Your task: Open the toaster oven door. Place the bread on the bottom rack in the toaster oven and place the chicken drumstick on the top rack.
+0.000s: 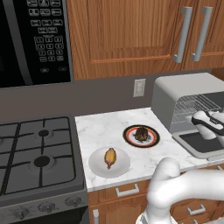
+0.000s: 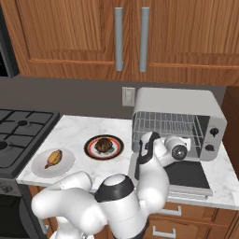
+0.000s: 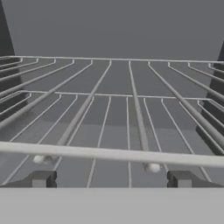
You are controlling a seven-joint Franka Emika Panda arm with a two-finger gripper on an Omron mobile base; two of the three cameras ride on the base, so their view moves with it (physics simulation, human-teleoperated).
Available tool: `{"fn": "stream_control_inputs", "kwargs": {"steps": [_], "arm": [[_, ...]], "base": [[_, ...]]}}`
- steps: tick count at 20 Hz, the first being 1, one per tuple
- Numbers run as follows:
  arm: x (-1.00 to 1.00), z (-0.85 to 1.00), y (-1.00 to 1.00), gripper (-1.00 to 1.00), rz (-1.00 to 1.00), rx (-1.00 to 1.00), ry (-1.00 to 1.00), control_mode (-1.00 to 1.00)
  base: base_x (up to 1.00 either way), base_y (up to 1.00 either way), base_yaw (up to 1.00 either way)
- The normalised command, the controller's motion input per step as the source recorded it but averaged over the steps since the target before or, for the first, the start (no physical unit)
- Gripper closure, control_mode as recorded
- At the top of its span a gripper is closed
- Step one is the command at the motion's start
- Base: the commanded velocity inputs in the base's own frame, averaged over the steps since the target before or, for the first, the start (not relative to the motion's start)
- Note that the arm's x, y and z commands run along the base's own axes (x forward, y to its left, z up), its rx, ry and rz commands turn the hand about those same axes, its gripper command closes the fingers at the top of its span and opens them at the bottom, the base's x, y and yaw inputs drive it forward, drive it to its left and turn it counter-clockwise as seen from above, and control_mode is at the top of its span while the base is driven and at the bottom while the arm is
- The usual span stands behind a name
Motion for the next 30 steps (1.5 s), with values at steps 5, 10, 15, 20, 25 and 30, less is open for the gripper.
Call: {"fn": "stream_control_inputs", "kwargs": {"steps": [5, 10, 15, 20, 25, 30], "arm": [[0.18, -0.14, 0.00, -1.00, 0.00, 0.00, 0.00, -1.00], [0.08, -0.27, 0.00, -1.00, 0.00, 0.00, 0.02, -1.00], [-0.02, -0.36, 0.00, -1.00, 0.00, 0.00, 0.06, -1.00], [-0.16, -0.40, -0.04, -1.00, 0.00, 0.00, 0.10, -1.00], [-0.33, -0.51, -0.05, -1.00, 0.00, -0.02, 0.12, -1.00], [-0.52, -0.54, -0.08, -1.00, 0.00, -0.01, 0.06, -1.00]], "base": [[0.00, 0.00, 0.00], [0.00, 0.00, 0.00], [0.00, 0.00, 0.00], [0.00, 0.00, 0.00], [0.00, 0.00, 0.00], [0.00, 0.00, 0.00]]}}
